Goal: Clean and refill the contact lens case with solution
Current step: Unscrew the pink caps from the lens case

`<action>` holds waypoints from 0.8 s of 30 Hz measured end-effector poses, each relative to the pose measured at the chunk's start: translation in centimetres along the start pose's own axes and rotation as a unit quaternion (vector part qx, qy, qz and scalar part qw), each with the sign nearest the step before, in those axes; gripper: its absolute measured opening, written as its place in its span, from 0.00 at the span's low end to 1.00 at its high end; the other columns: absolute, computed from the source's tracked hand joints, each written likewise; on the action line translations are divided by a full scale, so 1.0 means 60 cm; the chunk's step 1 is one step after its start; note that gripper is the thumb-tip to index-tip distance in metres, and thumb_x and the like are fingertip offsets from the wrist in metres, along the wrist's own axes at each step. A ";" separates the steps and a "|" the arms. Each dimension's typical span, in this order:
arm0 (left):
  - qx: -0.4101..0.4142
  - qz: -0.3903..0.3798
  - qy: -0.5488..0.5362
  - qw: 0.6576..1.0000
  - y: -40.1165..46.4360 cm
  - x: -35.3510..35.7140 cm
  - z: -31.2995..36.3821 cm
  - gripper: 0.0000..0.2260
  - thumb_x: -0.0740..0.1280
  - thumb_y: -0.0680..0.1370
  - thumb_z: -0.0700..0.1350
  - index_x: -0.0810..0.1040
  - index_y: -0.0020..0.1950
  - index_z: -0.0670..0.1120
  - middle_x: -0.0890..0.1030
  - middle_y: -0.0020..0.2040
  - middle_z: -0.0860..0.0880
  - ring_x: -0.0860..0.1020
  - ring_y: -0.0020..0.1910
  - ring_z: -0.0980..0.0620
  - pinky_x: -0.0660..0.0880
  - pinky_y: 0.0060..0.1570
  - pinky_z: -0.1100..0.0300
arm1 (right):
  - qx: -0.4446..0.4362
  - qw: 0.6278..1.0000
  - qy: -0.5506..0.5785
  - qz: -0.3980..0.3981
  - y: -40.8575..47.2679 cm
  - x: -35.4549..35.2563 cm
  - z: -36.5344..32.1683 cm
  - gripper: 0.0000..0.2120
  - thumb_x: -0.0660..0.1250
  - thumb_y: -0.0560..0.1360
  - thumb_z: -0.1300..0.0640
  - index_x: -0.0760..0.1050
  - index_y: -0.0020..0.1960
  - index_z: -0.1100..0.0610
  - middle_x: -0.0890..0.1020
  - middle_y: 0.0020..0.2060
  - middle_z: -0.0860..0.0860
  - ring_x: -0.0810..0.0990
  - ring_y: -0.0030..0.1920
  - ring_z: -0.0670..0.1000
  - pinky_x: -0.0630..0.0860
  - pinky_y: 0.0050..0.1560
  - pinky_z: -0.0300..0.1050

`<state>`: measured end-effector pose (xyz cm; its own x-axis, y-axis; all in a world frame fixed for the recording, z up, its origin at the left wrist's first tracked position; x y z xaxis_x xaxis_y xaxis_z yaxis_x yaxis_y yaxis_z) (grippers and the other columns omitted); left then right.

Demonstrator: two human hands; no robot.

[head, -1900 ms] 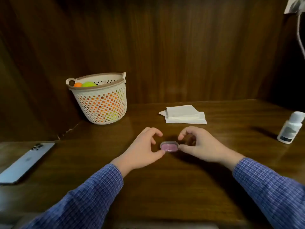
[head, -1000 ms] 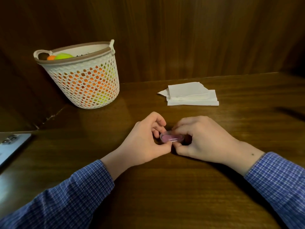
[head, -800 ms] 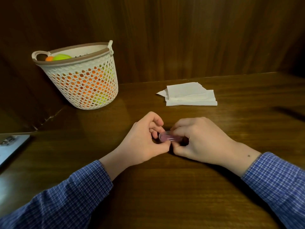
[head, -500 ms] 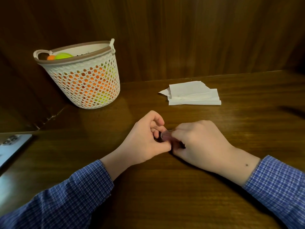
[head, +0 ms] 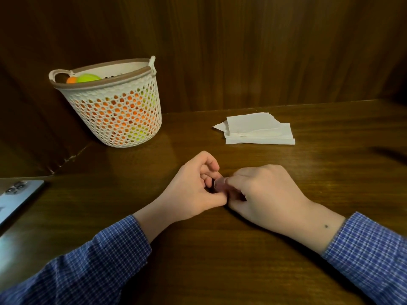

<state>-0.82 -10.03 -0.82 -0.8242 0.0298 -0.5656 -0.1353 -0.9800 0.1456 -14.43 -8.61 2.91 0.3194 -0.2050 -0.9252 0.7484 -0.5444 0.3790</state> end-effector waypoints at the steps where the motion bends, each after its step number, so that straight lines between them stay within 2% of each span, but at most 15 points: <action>1: 0.001 -0.002 0.003 1.000 0.000 0.000 0.000 0.22 0.81 0.69 0.41 0.74 0.55 0.54 0.84 0.47 0.56 0.79 0.41 0.58 0.78 0.42 0.65 | 0.001 1.000 0.009 0.000 0.001 -0.001 0.003 0.17 0.57 0.79 0.44 0.83 0.55 0.47 0.82 0.43 0.43 0.80 0.40 0.46 0.79 0.40 0.44; 5: 0.003 -0.011 0.010 1.000 -0.001 0.000 0.001 0.25 0.81 0.69 0.42 0.73 0.58 0.55 0.84 0.49 0.58 0.80 0.44 0.59 0.76 0.44 0.66 | -0.004 0.997 0.070 -0.015 -0.001 -0.005 0.020 0.17 0.59 0.77 0.42 0.82 0.57 0.43 0.82 0.45 0.41 0.80 0.40 0.44 0.79 0.39 0.42; 8: -0.004 -0.019 0.016 1.000 -0.001 0.000 0.000 0.28 0.82 0.68 0.44 0.72 0.61 0.56 0.84 0.51 0.59 0.81 0.47 0.59 0.77 0.45 0.67 | 0.016 0.990 0.138 0.003 -0.005 -0.008 0.043 0.15 0.63 0.78 0.43 0.84 0.57 0.45 0.85 0.47 0.40 0.82 0.43 0.41 0.81 0.44 0.41; 11: -0.015 -0.008 0.019 1.000 0.000 -0.003 -0.001 0.29 0.83 0.68 0.46 0.72 0.62 0.57 0.85 0.51 0.61 0.82 0.48 0.58 0.77 0.46 0.68 | 0.079 0.972 0.214 0.061 -0.008 -0.004 0.079 0.12 0.66 0.79 0.46 0.84 0.57 0.47 0.86 0.46 0.39 0.83 0.45 0.38 0.80 0.47 0.38; 14: -0.020 0.010 0.016 1.000 0.000 -0.003 -0.002 0.29 0.83 0.68 0.46 0.71 0.62 0.57 0.86 0.50 0.61 0.82 0.47 0.57 0.78 0.45 0.68 | 0.156 0.946 0.272 0.088 -0.008 0.013 0.109 0.06 0.68 0.78 0.47 0.83 0.53 0.42 0.84 0.44 0.36 0.82 0.46 0.37 0.76 0.45 0.31; 16: -0.021 0.015 0.023 0.999 -0.001 -0.001 -0.002 0.29 0.83 0.68 0.46 0.72 0.62 0.57 0.86 0.50 0.62 0.82 0.47 0.58 0.77 0.44 0.69 | 0.191 0.929 0.302 0.095 -0.006 0.024 0.122 0.05 0.68 0.79 0.49 0.81 0.49 0.40 0.84 0.41 0.37 0.82 0.44 0.37 0.76 0.40 0.29; 19: -0.026 0.022 0.030 0.999 -0.002 0.000 -0.002 0.28 0.83 0.68 0.47 0.72 0.61 0.59 0.86 0.49 0.64 0.82 0.47 0.60 0.77 0.43 0.70 | 0.225 0.904 0.349 0.103 -0.002 0.036 0.138 0.08 0.69 0.80 0.54 0.82 0.45 0.43 0.86 0.39 0.40 0.82 0.37 0.37 0.75 0.37 0.28; 24: -0.042 0.039 0.039 0.998 -0.005 0.001 -0.002 0.30 0.83 0.68 0.49 0.71 0.64 0.58 0.86 0.49 0.62 0.81 0.48 0.63 0.76 0.42 0.72 | 0.265 0.884 0.373 0.094 0.000 0.050 0.153 0.09 0.69 0.81 0.54 0.84 0.43 0.45 0.86 0.38 0.38 0.81 0.31 0.41 0.76 0.33 0.30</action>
<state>-0.78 -9.76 -1.00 -0.7846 -0.0586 -0.6173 -0.0241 -0.9919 0.1249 -18.82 -16.69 -0.07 0.8523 0.1531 -0.5001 0.3260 -0.9033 0.2790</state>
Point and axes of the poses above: each hand's wrist, its own y-axis towards the middle knuckle, its own x-axis out of the palm, z = x × y, the point moved 7 cm from there along y, towards the middle knuckle
